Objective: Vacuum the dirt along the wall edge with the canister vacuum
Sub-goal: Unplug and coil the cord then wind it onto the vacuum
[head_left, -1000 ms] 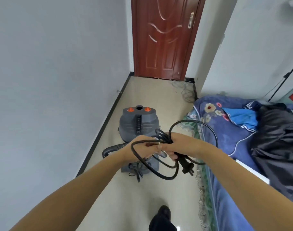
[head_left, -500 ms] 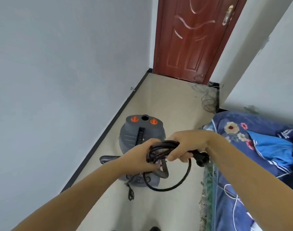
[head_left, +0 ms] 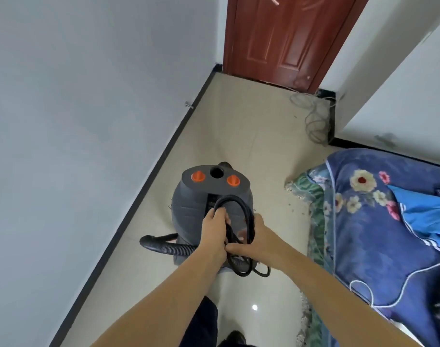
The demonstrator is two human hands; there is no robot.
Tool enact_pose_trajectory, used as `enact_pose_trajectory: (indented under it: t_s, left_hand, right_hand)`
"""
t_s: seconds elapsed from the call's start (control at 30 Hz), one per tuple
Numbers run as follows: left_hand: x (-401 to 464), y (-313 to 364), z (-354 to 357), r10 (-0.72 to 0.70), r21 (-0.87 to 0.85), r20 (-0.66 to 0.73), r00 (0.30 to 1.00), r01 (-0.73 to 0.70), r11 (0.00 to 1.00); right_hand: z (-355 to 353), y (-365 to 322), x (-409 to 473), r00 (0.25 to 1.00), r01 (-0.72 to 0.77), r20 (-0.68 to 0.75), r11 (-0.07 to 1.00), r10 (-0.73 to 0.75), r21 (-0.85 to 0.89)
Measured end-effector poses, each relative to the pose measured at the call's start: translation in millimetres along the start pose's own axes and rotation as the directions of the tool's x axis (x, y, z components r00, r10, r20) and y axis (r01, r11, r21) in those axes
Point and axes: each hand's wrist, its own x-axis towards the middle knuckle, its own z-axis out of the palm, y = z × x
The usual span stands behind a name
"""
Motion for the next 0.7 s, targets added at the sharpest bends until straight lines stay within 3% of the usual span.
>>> enact_pose_trajectory:
  t_s: [0.17, 0.33, 0.43, 0.53, 0.6, 0.7]
  left_hand:
    - [63, 21, 0, -0.227, -0.05, 0.147, 0.963, 0.236, 0.97]
    - [100, 13, 3, -0.233, -0.023, 0.223, 0.947, 0.244, 0.969]
    - [118, -3, 9, -0.123, 0.294, 0.168, 0.978, 0.07, 0.953]
    - [140, -14, 1, -0.067, 0.586, 0.196, 0.978, -0.062, 0.808]
    - [155, -17, -20, -0.099, 0.631, 0.177, 0.979, -0.035, 0.775]
    - [178, -21, -53, -0.043, 0.541, 0.017, 0.999, 0.027, 0.841]
  right_hand:
    - [16, 6, 63, 0.989, -0.143, 0.054, 0.966, 0.135, 0.215]
    - [19, 15, 115, 0.941, -0.339, 0.072, 0.92, 0.331, 0.198]
    - [26, 31, 136, 0.944, -0.329, -0.01, 0.944, 0.329, 0.016]
    - [16, 53, 156, 0.958, -0.285, -0.081, 0.93, 0.274, -0.231]
    - [3, 70, 168, 0.943, -0.328, -0.081, 0.851, 0.324, -0.41]
    - [3, 93, 186, 0.933, -0.314, -0.067, 0.705, 0.355, -0.635]
